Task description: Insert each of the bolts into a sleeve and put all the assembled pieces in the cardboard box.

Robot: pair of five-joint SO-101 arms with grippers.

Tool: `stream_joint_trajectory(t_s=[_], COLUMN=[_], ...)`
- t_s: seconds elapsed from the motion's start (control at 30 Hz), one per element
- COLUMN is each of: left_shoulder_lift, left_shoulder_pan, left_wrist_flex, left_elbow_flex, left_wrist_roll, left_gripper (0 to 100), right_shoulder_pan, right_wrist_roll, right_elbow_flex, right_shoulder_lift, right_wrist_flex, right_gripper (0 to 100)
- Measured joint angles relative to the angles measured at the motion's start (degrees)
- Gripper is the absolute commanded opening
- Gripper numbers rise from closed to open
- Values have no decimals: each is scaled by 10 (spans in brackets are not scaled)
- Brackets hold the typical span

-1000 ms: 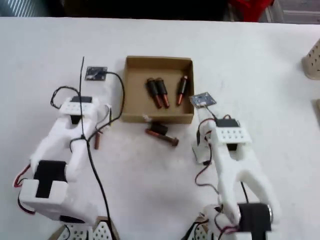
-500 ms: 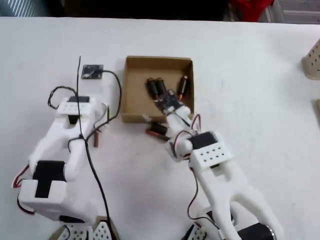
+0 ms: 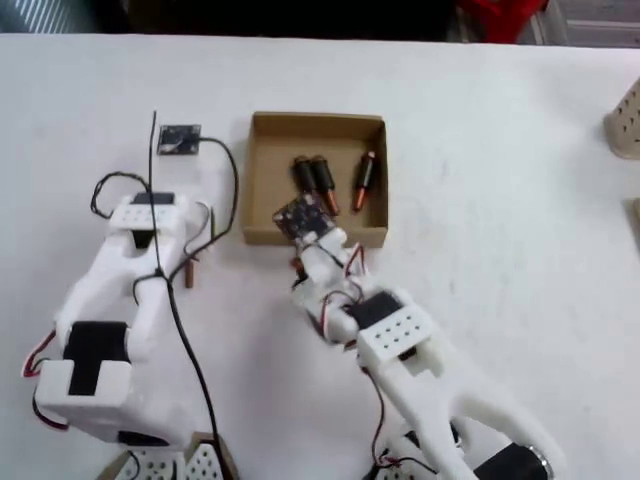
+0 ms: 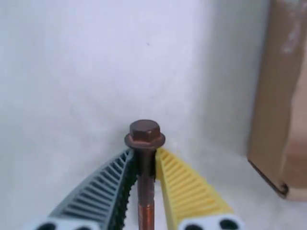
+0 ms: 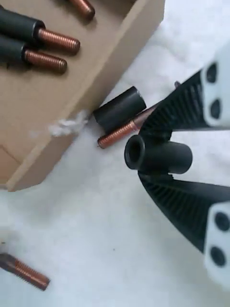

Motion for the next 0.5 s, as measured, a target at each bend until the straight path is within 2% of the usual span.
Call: stream_joint_trajectory(t_s=[0.07, 0.13, 0.37, 0.5], left_shoulder_lift=[0, 0, 0, 0], left_shoulder_pan=[0, 0, 0, 0], left_wrist_flex=[-4, -4, -4, -4], left_elbow_flex=[0, 0, 0, 0], left_wrist_roll=[0, 0, 0, 0], left_gripper=[22, 22, 22, 22], right_shoulder_pan=[-2, -4, -4, -4], right_wrist_roll=[-65, -98, -114, -114], right_elbow_flex=[36, 70, 169, 209], right_shoulder_lift=[0, 0, 0, 0], right_wrist_flex=[-80, -166, -437, -552], right_gripper=[16, 16, 16, 16])
